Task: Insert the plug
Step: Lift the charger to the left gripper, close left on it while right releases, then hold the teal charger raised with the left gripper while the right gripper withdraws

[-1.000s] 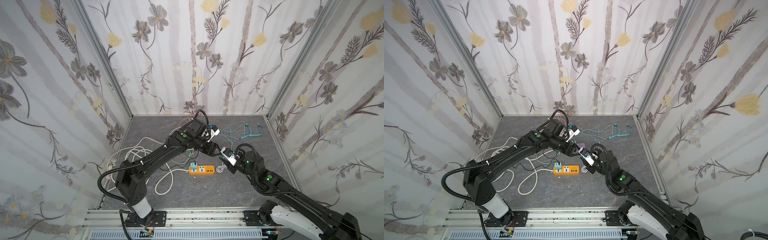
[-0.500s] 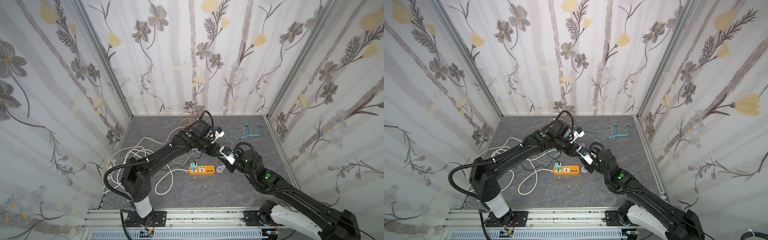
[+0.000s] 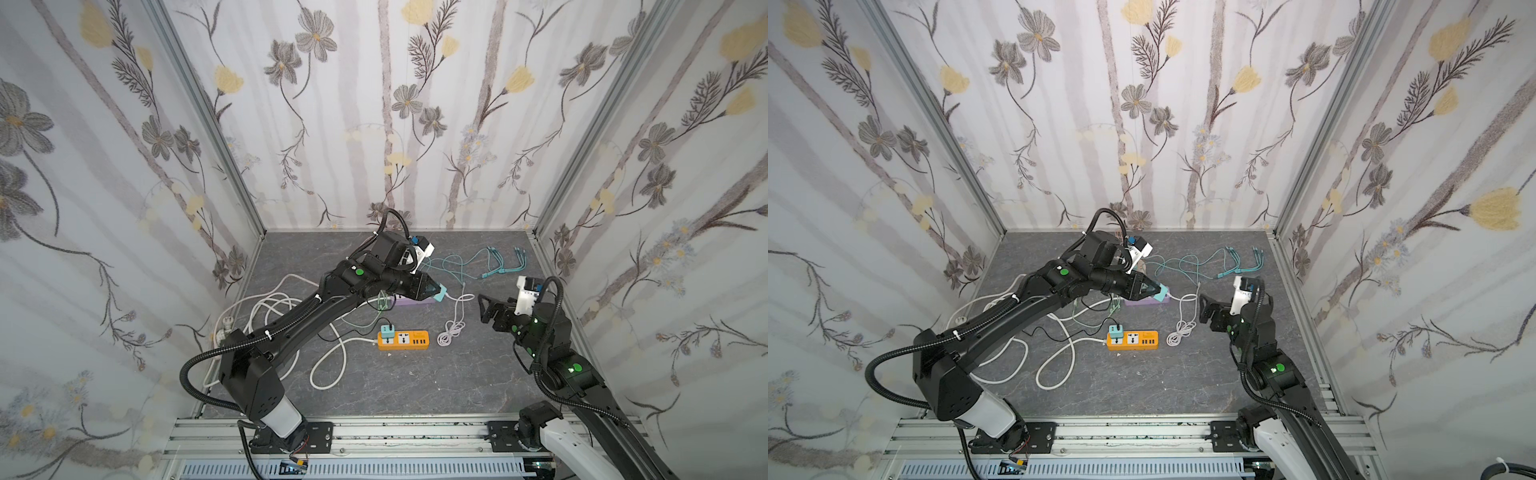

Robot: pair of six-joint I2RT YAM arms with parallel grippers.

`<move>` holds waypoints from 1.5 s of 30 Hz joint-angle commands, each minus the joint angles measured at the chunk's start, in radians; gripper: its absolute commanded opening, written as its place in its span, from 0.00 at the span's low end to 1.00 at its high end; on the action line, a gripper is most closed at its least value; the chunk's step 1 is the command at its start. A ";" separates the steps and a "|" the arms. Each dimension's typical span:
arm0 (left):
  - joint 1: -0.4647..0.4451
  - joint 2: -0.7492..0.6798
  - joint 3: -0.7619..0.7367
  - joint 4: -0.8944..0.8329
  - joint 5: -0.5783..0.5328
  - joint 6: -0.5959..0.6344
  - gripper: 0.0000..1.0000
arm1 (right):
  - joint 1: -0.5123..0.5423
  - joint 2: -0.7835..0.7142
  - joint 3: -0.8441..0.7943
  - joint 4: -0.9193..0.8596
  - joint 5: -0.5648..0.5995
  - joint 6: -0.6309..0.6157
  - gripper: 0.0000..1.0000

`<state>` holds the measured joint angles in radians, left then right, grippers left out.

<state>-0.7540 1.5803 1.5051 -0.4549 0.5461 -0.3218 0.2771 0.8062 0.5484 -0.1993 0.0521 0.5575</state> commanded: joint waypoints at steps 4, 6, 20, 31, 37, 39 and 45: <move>-0.002 -0.029 0.000 0.077 -0.011 -0.020 0.00 | -0.119 0.097 -0.187 0.077 -0.182 0.716 0.99; -0.001 -0.029 0.002 0.073 -0.006 -0.020 0.00 | -0.119 0.185 -0.192 0.131 -0.285 0.807 0.99; -0.001 -0.054 -0.025 0.104 0.038 -0.011 0.00 | 0.054 0.483 -0.091 0.241 -0.400 1.346 0.99; -0.001 -0.087 -0.045 0.124 0.065 0.009 0.00 | 0.142 0.790 -0.069 0.548 -0.403 1.481 0.91; 0.010 -0.163 -0.037 0.031 -0.034 0.125 0.00 | 0.144 0.825 -0.130 0.603 -0.301 1.498 0.26; 0.012 -0.214 -0.032 -0.037 -0.205 0.213 0.00 | 0.104 0.734 -0.141 0.509 -0.275 1.432 0.15; 0.013 -0.353 -0.122 -0.087 -0.679 0.368 0.00 | -0.110 0.322 -0.078 0.025 -0.076 1.112 0.04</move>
<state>-0.7425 1.2503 1.4033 -0.5056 0.1295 -0.0532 0.2211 1.2320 0.4339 0.0727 -0.1818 1.8187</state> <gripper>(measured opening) 0.254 0.141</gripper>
